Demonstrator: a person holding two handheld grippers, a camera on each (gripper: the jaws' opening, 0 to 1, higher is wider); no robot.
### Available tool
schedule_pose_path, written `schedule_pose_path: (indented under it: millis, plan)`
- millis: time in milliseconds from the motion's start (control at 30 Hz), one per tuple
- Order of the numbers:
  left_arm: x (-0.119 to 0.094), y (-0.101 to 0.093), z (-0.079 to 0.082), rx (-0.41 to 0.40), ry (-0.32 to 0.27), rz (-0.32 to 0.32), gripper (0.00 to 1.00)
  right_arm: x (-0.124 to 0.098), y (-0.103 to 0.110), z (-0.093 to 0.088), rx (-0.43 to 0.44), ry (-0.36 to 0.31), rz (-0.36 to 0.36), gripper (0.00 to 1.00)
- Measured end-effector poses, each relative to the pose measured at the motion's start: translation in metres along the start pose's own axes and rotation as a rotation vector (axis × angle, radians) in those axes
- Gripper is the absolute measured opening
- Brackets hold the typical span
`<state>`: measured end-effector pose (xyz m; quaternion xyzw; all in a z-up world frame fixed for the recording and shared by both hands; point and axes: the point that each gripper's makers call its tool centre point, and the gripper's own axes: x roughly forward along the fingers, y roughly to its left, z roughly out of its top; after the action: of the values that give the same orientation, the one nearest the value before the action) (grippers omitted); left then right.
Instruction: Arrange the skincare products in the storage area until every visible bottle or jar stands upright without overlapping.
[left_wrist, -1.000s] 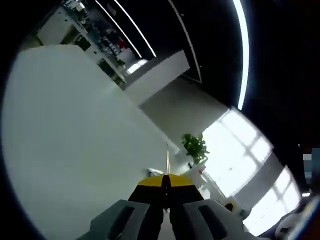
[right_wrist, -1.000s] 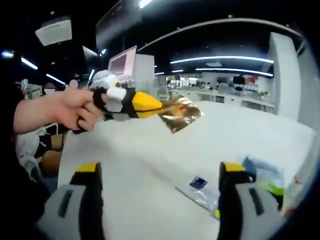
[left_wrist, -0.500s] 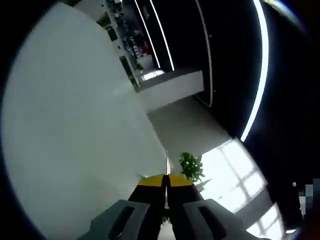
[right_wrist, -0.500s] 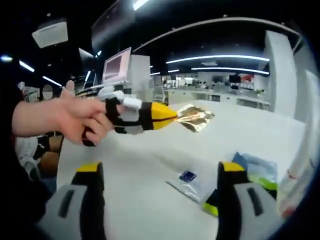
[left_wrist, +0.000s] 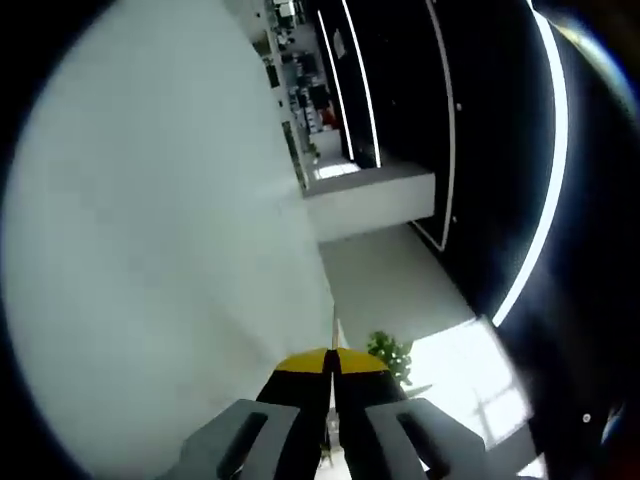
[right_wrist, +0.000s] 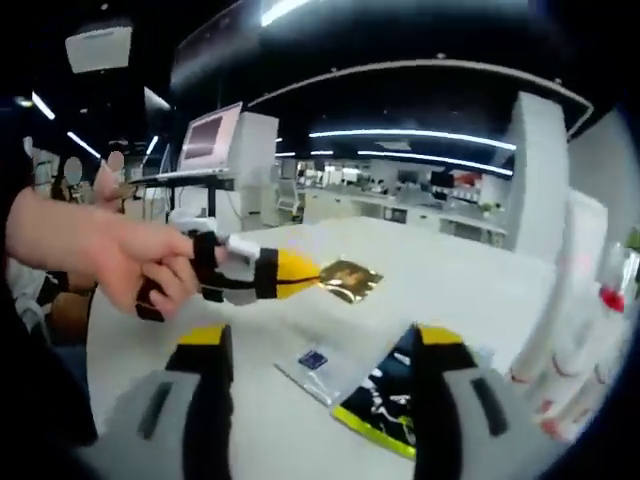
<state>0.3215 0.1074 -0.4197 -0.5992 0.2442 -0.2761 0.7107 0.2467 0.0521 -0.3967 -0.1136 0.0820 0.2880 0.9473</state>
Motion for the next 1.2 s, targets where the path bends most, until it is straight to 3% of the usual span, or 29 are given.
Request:
schedule_pose_path:
  millis: [100, 233, 400, 633, 1000, 1200]
  plan:
    - [0.004, 0.003, -0.005, -0.026, -0.007, 0.009, 0.00, -0.001, -0.008, 0.006, -0.014, -0.012, -0.021, 0.42]
    - [0.011, 0.003, -0.017, -0.020, 0.004, 0.025, 0.00, 0.004, -0.014, 0.020, -0.020, -0.048, 0.008, 0.03]
    - [0.017, 0.006, -0.027, -0.023, 0.022, 0.038, 0.00, 0.027, -0.036, 0.023, -0.052, -0.017, -0.011, 0.00]
    - [0.019, 0.010, -0.031, -0.030, 0.029, 0.055, 0.00, 0.056, -0.047, -0.010, -0.066, 0.135, 0.023, 0.00]
    - [0.020, 0.017, -0.030, -0.032, 0.033, 0.077, 0.00, 0.078, -0.059, -0.032, -0.054, 0.218, 0.025, 0.00]
    - [0.022, 0.019, -0.032, -0.035, 0.039, 0.086, 0.00, 0.082, -0.053, -0.047, -0.055, 0.273, 0.042, 0.00]
